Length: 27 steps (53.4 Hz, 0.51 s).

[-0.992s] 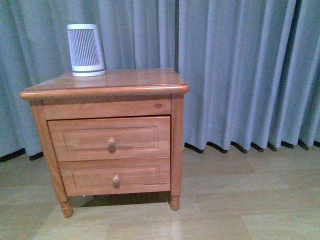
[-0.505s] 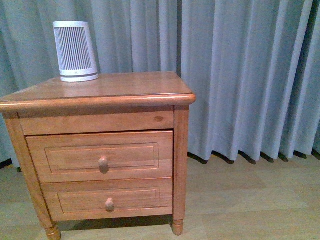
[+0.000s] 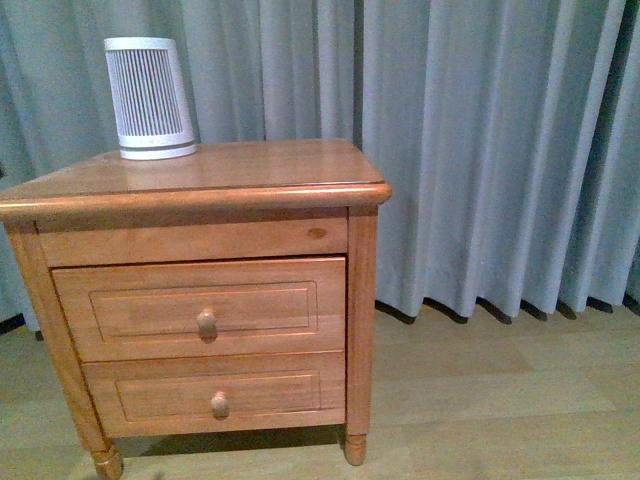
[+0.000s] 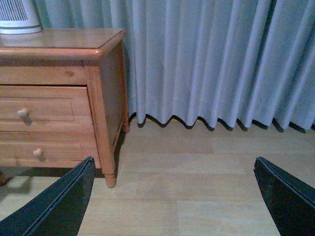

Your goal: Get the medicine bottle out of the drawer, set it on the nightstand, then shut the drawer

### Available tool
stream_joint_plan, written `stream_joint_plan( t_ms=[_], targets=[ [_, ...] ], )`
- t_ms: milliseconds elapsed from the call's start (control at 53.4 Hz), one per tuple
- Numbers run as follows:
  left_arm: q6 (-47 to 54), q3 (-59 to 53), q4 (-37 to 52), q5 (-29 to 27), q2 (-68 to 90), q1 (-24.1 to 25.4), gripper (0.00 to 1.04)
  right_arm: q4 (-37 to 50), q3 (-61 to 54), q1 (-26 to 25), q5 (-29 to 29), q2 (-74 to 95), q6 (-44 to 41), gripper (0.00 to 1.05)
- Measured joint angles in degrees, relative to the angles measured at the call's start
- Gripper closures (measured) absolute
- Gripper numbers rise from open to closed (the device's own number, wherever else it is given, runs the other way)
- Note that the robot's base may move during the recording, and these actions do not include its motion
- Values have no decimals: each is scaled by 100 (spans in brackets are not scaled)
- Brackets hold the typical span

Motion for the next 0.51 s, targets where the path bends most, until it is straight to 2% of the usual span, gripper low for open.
stream_joint_plan(
  t_ms=[150, 243, 505],
  targets=[
    [472, 846, 289, -149, 1722, -164, 6, 0, 0, 0, 2, 0, 0, 7],
    [437, 1362, 291, -151, 2627, -225, 6, 0, 0, 0, 2, 0, 0, 7],
    [389, 2461, 280, -520, 4103, -474, 6, 0, 0, 0, 2, 0, 0, 7]
  ],
)
